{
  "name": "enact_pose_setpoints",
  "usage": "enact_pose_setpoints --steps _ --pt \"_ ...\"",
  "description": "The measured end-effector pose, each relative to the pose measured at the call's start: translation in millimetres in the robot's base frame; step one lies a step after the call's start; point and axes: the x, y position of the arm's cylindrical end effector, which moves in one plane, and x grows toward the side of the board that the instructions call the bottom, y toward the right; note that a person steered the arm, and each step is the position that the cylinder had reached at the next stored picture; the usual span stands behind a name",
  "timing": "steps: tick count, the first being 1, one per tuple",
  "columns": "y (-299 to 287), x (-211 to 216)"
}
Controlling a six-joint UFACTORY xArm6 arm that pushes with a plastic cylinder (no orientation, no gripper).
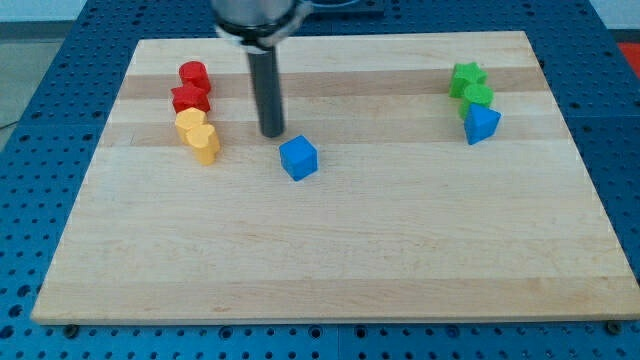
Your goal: Move the blue cube towards the center right
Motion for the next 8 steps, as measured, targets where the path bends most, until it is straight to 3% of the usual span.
enact_pose_setpoints --steps 1,2,3,4,6,8 --pt "-8.9 40.7" --pt "62.3 49.2" --pt "173.0 42.1" --pt "212.5 43.7" --pt "132.2 59.7" --pt "223.8 84.0"
